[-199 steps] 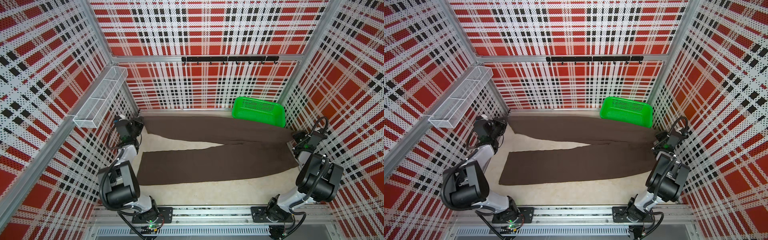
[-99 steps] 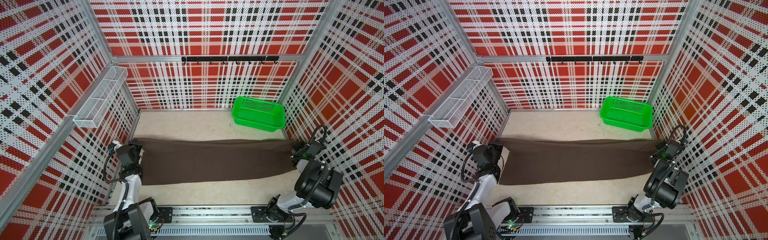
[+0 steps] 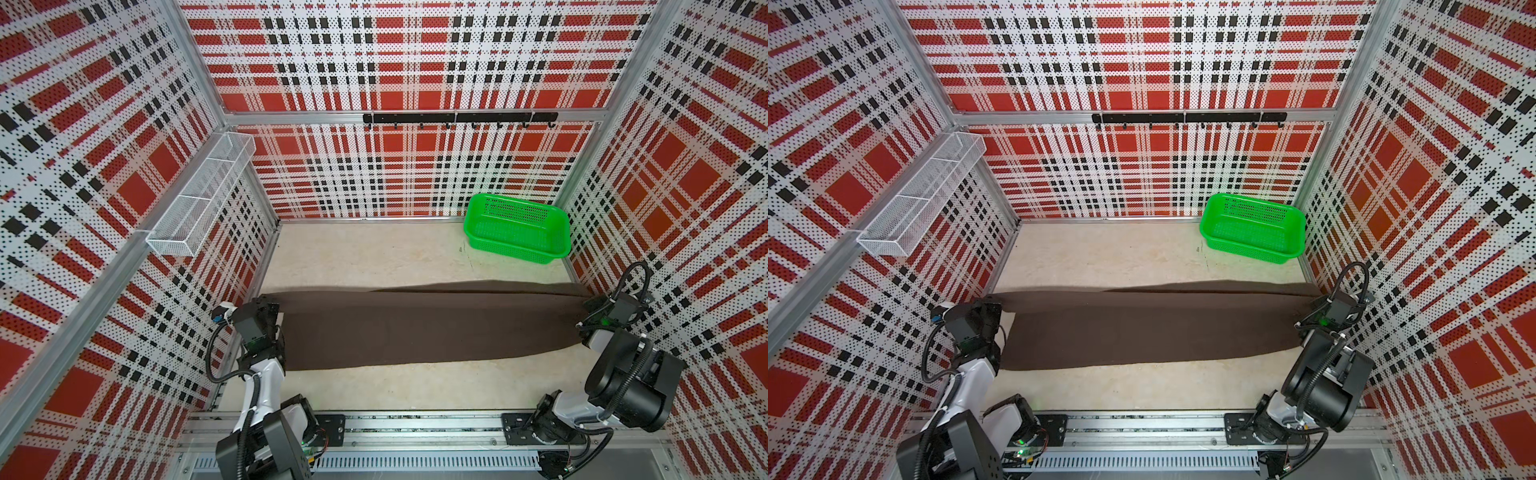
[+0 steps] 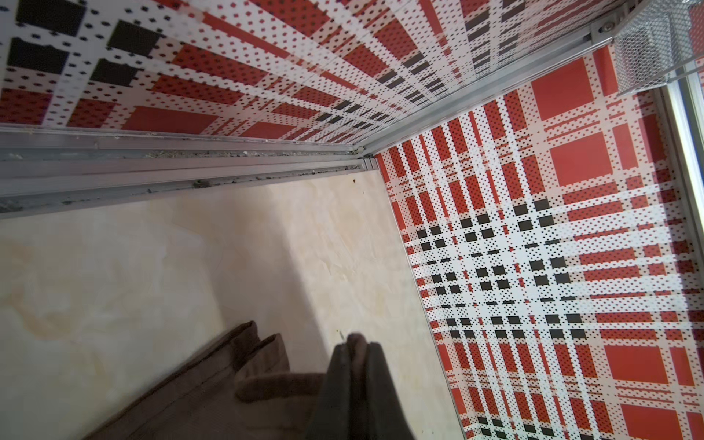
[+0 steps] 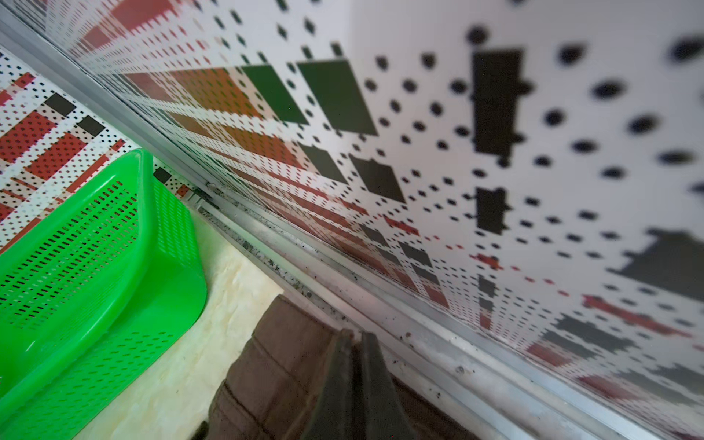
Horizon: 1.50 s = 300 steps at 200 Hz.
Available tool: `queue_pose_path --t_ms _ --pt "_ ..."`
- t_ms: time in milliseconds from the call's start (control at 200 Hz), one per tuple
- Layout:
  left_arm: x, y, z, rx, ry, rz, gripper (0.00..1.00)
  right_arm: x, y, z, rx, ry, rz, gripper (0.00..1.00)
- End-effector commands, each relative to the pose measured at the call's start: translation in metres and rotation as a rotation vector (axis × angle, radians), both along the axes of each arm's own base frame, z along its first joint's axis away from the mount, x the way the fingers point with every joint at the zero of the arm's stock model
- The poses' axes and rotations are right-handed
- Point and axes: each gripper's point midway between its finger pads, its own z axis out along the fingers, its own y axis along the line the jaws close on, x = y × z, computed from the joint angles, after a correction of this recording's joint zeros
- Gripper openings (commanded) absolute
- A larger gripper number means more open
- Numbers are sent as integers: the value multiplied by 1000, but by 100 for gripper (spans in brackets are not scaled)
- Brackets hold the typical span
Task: Fold and stack the trousers
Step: Fold the trousers at the center of the table.
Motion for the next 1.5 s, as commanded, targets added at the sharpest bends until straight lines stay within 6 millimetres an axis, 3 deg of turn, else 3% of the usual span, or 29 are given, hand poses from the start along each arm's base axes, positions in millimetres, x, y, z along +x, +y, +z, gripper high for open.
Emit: queue_pose_path --t_ms 0,326,742,852,1097,1192,1278,1498 --pt "-16 15 -8 7 14 101 0 -19 -20 13 -68 -4 -107 0" --pt "-41 12 -53 -75 101 173 0 -37 -23 -3 -68 50 -165 0" --pt "-52 12 -65 -85 161 200 0 -54 -25 -26 -38 125 -231 0" --pt "-45 9 -56 -91 120 169 0 -52 -24 -20 -45 113 -221 0" --pt "-1 3 26 13 -17 22 0 -36 -22 20 -45 26 -167 0" --pt "6 1 46 40 -30 -9 0 -34 -21 30 -29 -10 -170 0" --pt "5 -2 47 39 -23 -20 0 -38 -19 33 -31 -15 -181 0" --pt "-11 -6 7 3 51 -1 0 -56 -20 14 -77 96 -214 0"
